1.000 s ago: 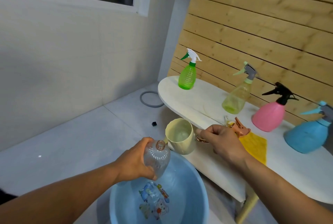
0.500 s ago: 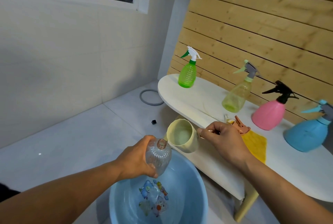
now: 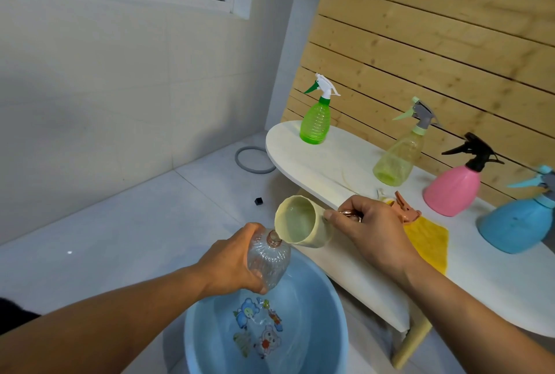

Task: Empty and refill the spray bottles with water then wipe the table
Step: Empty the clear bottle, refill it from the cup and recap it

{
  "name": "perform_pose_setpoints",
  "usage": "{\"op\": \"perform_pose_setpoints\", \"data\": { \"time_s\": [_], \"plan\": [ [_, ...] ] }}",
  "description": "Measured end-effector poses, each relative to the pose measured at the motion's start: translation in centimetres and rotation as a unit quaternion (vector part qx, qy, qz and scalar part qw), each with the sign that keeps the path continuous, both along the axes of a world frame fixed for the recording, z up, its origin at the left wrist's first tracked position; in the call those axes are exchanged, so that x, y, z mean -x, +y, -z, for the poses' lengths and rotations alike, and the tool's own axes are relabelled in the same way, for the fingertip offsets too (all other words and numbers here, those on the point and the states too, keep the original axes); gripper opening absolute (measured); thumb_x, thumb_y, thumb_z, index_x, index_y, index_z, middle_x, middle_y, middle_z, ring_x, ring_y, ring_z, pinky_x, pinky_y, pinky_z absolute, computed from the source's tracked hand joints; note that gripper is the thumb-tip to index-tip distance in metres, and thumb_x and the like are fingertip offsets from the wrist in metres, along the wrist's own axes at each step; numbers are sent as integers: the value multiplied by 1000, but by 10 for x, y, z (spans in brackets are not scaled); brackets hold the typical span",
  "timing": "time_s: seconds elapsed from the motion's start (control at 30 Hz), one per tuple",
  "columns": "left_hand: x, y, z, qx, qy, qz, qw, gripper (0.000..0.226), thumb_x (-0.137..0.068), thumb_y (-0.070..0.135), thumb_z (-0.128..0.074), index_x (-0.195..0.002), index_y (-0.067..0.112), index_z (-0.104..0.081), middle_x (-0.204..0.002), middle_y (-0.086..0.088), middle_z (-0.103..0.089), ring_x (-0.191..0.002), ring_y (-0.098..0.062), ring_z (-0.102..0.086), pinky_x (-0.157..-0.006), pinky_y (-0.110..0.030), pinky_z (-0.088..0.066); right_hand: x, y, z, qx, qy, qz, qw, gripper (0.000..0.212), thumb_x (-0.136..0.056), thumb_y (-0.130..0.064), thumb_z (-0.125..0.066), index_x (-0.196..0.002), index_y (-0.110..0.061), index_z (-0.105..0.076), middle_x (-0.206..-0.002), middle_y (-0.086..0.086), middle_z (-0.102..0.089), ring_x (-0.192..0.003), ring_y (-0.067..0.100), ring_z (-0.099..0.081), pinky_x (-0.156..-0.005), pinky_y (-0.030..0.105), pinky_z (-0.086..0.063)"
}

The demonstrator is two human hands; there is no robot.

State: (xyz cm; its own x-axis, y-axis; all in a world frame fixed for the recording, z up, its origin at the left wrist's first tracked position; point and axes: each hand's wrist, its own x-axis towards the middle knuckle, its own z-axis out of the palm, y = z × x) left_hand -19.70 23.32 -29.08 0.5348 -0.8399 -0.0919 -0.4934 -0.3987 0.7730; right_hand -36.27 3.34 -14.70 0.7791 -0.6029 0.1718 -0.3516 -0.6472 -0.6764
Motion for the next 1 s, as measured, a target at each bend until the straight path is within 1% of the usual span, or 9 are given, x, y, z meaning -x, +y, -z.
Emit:
{"op": "perform_pose_setpoints", "data": {
  "time_s": [0.13, 0.23, 0.4, 0.6, 0.77, 0.93, 1.0],
  "plan": [
    [0, 0, -1, -1, -1, -3, 1000, 108, -52, 51, -98, -138, 52, -33, -127, 22, -62, -111, -11, -64, -91, -26, -56, 1, 3, -4, 31, 5, 2, 999, 27, -87, -40, -77, -70, -22, -65, -62, -9, -57, -58, 5, -48, -56, 26, -37],
    [-1, 1, -2, -2, -1, -4, 1000, 111, -50, 53, -97, -140, 52, -32, -128, 21, -61, -112, -12, -64, -93, -29, -57, 0, 6, -7, 47, 3, -1, 999, 28, -87, -40, -77, -70, -23, -64, -68, -6, -59, -62, 7, -50, -58, 28, -39],
    [-1, 0, 0, 0, 1, -5, 1000, 110, -50, 54, -97, -139, 53, -32, -125, 22, -61, -109, -12, -64, -87, -24, -55, 1, 8, -10, 61, -2, -8, 998, 28, -87, -37, -77, -68, -23, -61, -69, -4, -58, -64, 10, -50, -61, 32, -39],
    [-1, -1, 2, -1, 2, -2, 1000, 110, -47, 58, -97, -135, 56, -31, -123, 23, -60, -107, -12, -64, -79, -17, -50, 1, 10, -13, 83, -4, -10, 996, 28, -87, -37, -77, -69, -24, -60, -72, -6, -57, -68, 11, -52, -62, 29, -38],
    [0, -1, 3, 2, 1, 0, 1000, 110, -46, 59, -98, -134, 56, -32, -120, 24, -62, -106, -8, -64, -79, -16, -50, 1, 11, -16, 99, -5, -11, 995, 27, -87, -36, -77, -70, -23, -60, -73, -5, -58, -69, 11, -54, -64, 32, -40],
    [0, -1, 2, 4, 0, 1, 1000, 111, -47, 57, -99, -135, 55, -31, -123, 23, -61, -109, -8, -64, -85, -20, -53, 1, 13, -17, 118, -6, -15, 993, 26, -87, -36, -77, -71, -23, -61, -73, -7, -56, -70, 9, -53, -64, 29, -39],
    [0, -1, 2, 3, -1, 0, 1000, 111, -47, 57, -99, -135, 55, -32, -121, 23, -62, -107, -8, -64, -83, -19, -53, 1, 13, -17, 124, -7, -17, 992, 25, -87, -36, -77, -73, -21, -62, -73, -6, -56, -71, 9, -54, -66, 31, -40]
  ]
}}
